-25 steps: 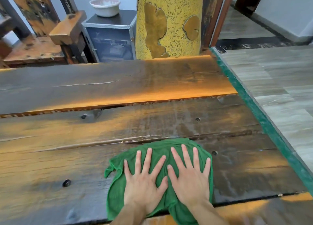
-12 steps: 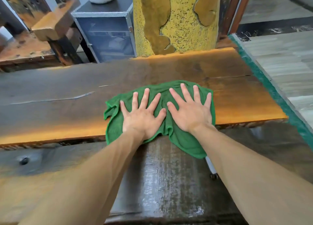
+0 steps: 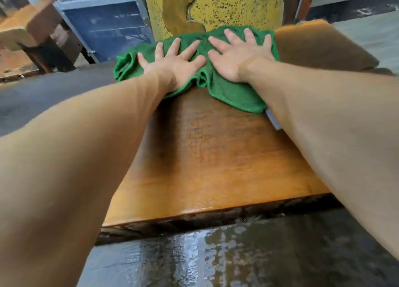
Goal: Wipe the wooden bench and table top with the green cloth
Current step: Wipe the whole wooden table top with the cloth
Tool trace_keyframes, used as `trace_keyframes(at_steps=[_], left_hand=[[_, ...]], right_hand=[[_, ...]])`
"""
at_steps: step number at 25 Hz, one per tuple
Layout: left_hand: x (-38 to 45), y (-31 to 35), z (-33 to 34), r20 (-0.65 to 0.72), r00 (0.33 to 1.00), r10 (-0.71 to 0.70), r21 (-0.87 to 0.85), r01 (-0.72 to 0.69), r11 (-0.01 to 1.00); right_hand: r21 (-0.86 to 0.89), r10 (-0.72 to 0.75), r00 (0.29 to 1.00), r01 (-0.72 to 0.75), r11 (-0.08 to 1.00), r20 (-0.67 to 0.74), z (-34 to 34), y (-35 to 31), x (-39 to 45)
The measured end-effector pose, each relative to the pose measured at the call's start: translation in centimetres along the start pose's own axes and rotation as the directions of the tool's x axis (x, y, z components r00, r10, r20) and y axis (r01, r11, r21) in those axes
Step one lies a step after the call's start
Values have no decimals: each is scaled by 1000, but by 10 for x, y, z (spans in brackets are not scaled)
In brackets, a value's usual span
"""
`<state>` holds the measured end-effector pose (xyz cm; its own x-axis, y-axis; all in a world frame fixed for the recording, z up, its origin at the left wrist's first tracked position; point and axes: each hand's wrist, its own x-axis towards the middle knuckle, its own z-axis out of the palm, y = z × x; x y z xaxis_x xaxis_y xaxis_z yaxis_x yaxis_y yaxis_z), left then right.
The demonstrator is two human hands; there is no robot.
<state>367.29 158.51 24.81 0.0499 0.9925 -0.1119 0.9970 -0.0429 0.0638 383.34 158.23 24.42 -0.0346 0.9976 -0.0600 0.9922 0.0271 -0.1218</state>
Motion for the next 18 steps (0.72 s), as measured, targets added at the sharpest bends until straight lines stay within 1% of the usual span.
trace_keyframes(at_steps=[3,6,9,12,14,18], left_hand=[[-19,0,3,16,999,43,-1,-43,999],[-70,7,9,-10,997,82,1,-82,997],[-141,16,20,-18,994,106,26,-106,994],[-216,19,27,20,994,109,68,-111,992],[-260,19,30,39,993,114,62,-117,991],[-360,19,38,24,992,123,71,-125,990]], right_hand=[[20,0,1000,-1,1000,31,-1,2,-25],[3,12,999,-12,1000,37,0,2,-76],[-15,25,999,-24,1000,49,2,1,-140],[-7,17,995,-16,1000,94,4,-5,-212],[-8,21,995,-20,1000,94,7,-10,-257],[-9,23,996,-23,1000,89,13,-22,-351]])
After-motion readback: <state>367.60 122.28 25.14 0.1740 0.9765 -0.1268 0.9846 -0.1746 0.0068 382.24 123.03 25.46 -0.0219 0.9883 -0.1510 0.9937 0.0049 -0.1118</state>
